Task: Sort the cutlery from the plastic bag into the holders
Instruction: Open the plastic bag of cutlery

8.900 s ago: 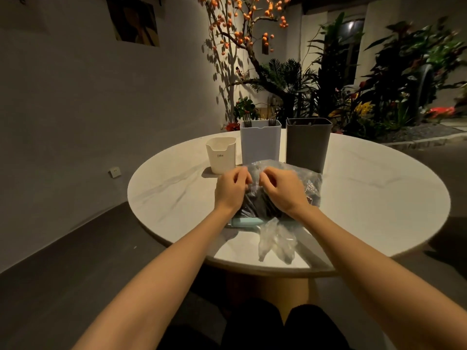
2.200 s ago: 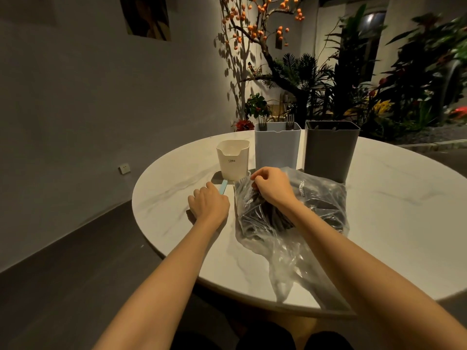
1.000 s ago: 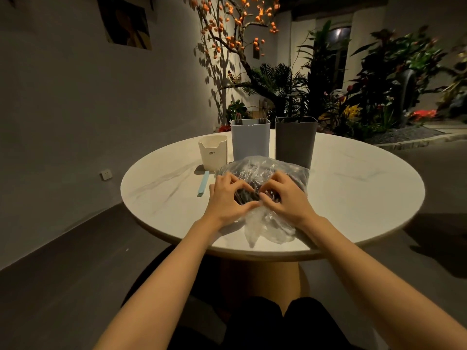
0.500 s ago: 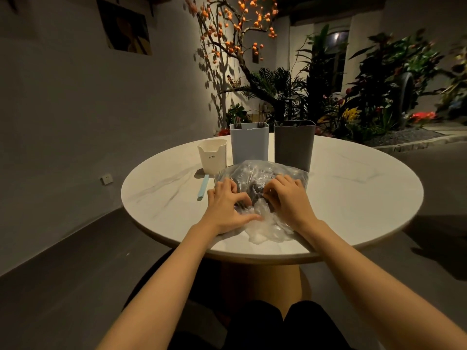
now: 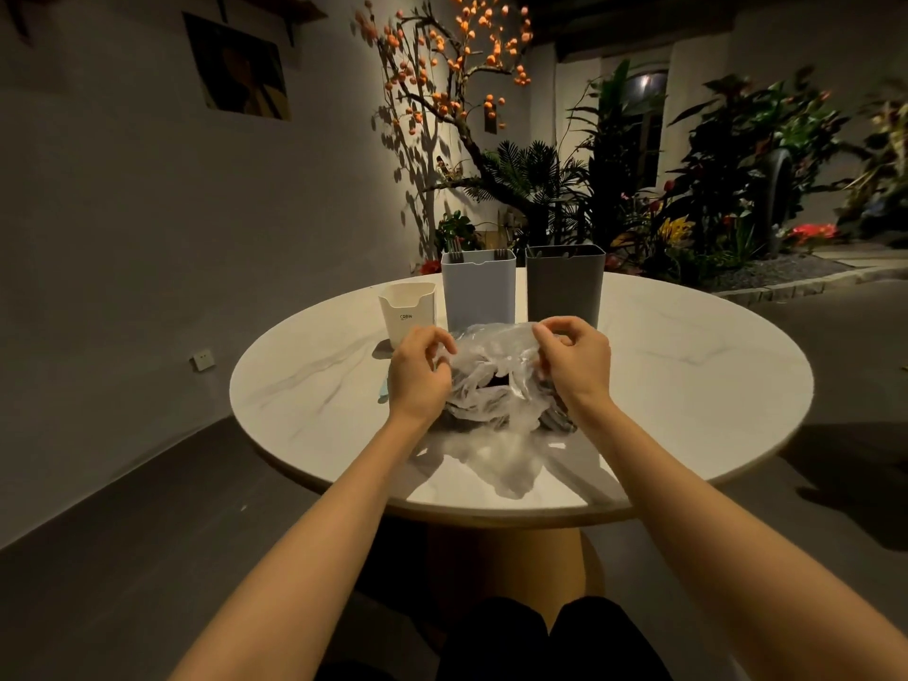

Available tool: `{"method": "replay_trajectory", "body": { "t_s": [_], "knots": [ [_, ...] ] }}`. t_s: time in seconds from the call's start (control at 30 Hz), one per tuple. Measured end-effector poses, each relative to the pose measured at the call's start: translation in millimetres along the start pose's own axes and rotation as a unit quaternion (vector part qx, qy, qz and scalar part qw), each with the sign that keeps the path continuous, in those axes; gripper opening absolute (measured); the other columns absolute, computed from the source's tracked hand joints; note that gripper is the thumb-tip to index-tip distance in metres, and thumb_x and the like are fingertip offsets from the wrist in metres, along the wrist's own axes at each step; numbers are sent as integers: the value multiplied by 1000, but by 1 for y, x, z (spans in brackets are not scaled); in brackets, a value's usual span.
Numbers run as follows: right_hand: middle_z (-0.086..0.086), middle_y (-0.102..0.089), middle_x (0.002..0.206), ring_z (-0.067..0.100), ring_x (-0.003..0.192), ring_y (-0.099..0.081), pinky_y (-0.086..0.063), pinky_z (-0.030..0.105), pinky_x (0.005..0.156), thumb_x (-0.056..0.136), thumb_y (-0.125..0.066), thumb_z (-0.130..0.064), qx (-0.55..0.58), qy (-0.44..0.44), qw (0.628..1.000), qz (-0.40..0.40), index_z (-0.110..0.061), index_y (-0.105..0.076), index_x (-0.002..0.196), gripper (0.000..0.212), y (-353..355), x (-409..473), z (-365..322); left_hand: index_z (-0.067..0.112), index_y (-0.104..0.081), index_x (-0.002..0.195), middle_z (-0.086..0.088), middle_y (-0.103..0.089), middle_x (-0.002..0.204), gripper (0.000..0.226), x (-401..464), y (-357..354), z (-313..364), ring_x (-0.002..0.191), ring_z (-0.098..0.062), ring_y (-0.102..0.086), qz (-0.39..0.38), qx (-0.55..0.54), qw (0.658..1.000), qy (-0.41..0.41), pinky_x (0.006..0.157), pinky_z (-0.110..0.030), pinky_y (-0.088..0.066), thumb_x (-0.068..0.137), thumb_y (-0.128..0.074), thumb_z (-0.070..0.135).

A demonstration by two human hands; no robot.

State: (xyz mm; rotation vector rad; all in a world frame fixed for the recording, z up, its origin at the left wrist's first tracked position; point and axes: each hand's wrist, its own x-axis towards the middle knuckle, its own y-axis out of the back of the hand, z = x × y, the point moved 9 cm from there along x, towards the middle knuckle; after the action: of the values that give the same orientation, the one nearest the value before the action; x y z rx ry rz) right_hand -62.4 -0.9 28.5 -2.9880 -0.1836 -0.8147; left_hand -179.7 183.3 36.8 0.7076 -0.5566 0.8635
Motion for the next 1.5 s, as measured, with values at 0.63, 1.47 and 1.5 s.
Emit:
{"method": "replay_trajectory", "body": {
  "t_s": [0.63,1.47,1.5],
  "knots": [
    [9,-51,110,22,104,-47,-44,26,79,87,-68,-33,-297,105,949,-11,-16,-61,113,32,-20,5,-18,14,-56,134,-1,-60,68,45,26,-23,11,59,-7,-53,-80,8,988,132,68,-22,-52,89,-60,14],
    [8,-48,139,25,131,-40,-35,36,109,89,-61,-23,-451,195,868,-73,-13,-52,130,43,-50,-3,-19,18,-19,153,-10,-63,88,67,19,-42,17,86,-23,-55,-97,172,980,-32,87,-35,-30,88,-25,29],
    [7,-46,140,24,133,-38,-33,36,109,88,-62,-19,-461,187,864,-74,-14,-51,131,45,-46,-2,-17,18,-25,152,-9,-62,85,66,19,-40,19,83,-22,-55,-91,182,978,-49,86,-35,-30,88,-25,32]
  ]
}}
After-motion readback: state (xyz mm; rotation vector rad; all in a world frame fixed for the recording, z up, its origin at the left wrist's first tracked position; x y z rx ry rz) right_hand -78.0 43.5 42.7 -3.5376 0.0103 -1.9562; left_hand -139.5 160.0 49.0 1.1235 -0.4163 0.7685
